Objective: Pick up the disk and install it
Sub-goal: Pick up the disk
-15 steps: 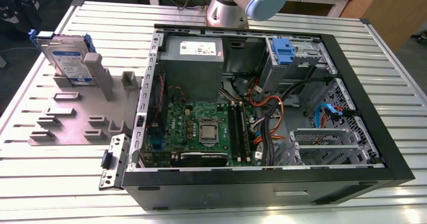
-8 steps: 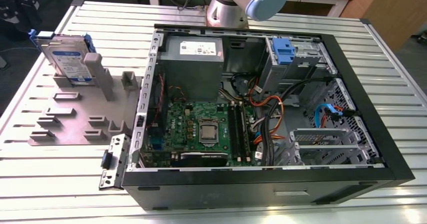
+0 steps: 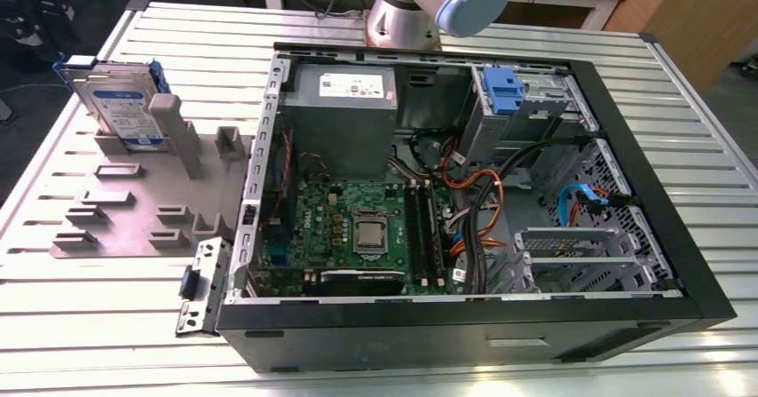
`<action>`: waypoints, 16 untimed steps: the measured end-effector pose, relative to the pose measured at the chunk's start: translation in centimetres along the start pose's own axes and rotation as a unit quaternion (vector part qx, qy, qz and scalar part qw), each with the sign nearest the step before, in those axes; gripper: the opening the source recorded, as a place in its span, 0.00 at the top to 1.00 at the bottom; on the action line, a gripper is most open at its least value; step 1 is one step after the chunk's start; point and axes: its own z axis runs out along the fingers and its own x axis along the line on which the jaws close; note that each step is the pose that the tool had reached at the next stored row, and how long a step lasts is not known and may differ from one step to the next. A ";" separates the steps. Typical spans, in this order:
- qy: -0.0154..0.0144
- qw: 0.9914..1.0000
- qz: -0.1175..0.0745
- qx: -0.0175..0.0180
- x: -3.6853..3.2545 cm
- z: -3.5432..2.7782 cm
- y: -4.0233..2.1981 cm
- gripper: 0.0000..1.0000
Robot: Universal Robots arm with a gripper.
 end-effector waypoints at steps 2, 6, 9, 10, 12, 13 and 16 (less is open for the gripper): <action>0.000 1.000 -0.003 0.001 0.00 0.04 -0.01 0.60; 0.000 0.999 -0.035 0.001 0.00 0.17 0.00 0.60; 0.000 0.998 -0.060 0.001 0.00 0.32 0.00 0.60; 0.000 0.998 -0.064 0.000 0.00 0.38 -0.01 0.60; 0.001 0.998 -0.065 0.000 0.00 0.42 -0.01 0.60; 0.001 0.998 -0.065 0.000 0.00 0.44 0.00 0.60; 0.001 0.998 -0.065 0.000 0.00 0.46 0.00 0.60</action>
